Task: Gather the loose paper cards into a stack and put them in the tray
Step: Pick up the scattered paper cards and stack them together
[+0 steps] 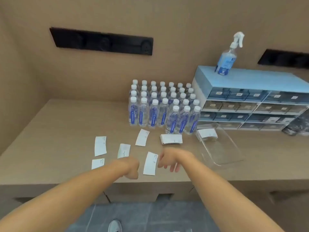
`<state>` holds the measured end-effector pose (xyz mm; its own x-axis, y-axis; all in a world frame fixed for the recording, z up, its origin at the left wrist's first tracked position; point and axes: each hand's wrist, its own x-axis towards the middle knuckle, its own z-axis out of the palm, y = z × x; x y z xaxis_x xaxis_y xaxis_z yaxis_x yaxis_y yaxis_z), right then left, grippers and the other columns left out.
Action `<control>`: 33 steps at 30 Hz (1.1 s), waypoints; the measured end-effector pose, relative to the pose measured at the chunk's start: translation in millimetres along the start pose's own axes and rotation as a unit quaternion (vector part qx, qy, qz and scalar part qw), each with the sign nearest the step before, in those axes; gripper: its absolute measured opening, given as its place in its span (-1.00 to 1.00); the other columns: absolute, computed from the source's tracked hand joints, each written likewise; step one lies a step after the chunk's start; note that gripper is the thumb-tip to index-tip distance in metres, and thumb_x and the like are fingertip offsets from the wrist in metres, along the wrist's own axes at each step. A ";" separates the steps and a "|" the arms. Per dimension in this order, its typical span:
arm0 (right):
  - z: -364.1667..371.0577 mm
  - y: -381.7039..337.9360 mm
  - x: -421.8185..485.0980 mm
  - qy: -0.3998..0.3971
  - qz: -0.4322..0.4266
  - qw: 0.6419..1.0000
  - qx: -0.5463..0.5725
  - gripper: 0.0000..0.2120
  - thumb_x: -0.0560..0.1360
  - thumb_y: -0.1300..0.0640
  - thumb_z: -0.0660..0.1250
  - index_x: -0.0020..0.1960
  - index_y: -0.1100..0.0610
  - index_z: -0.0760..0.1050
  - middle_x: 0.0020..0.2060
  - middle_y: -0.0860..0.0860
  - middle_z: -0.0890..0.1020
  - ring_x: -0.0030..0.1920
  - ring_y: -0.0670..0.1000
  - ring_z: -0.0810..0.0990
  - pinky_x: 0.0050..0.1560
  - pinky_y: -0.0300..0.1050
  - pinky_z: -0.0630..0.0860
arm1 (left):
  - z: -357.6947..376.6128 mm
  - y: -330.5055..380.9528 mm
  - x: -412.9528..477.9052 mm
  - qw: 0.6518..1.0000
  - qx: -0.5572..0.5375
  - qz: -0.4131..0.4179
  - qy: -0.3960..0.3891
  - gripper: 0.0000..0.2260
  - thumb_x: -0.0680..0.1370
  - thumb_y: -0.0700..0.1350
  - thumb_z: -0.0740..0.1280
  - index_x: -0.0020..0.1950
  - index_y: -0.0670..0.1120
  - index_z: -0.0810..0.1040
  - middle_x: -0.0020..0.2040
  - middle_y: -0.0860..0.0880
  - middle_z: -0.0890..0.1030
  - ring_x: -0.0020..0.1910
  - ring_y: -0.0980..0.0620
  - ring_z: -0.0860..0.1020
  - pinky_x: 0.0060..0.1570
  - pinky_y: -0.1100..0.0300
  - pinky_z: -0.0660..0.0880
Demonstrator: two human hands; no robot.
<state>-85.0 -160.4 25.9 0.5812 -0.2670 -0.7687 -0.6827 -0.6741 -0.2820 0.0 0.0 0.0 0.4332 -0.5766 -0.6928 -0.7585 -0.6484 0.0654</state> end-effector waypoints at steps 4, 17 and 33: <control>23.6 -5.4 35.7 0.017 0.060 0.993 0.096 -0.69 0.52 0.07 0.33 0.18 0.22 0.47 0.06 0.12 0.61 -0.07 0.18 0.66 0.10 0.15 0.63 | 6.8 -30.0 41.8 0.999 -0.006 0.039 0.031 -0.85 0.42 -0.14 0.23 -0.06 -0.06 0.54 -0.11 -0.10 0.48 -0.14 -0.12 0.48 -0.11 0.08 0.46; 111.8 -26.1 107.6 0.248 0.242 0.864 0.365 -0.46 0.40 -0.10 0.46 0.21 0.19 0.41 0.16 0.11 0.46 0.12 0.16 0.56 0.04 -0.03 0.54 | -2.5 -15.7 151.2 0.973 -0.031 0.201 0.114 -0.60 0.54 -0.04 0.31 0.36 -0.04 0.37 0.35 -0.04 0.39 0.26 -0.12 0.44 0.18 -0.01 0.48; 102.7 -18.2 137.5 0.258 0.198 0.873 0.363 -0.65 0.39 0.19 0.46 0.00 0.09 0.30 -0.04 0.00 0.48 0.00 0.08 0.51 -0.17 -0.08 0.43 | -34.0 -23.6 210.5 0.976 -0.118 0.182 0.027 -0.72 0.47 -0.07 0.41 0.16 -0.05 0.51 0.18 -0.06 0.55 0.20 -0.07 0.51 0.19 0.05 0.47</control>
<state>-38.1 -114.2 -133.6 0.2298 -0.7812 -0.5804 -0.8678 0.1055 -0.4856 125.6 -122.9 -122.9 0.1850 -0.8115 -0.5543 -0.7366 -0.4879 0.4684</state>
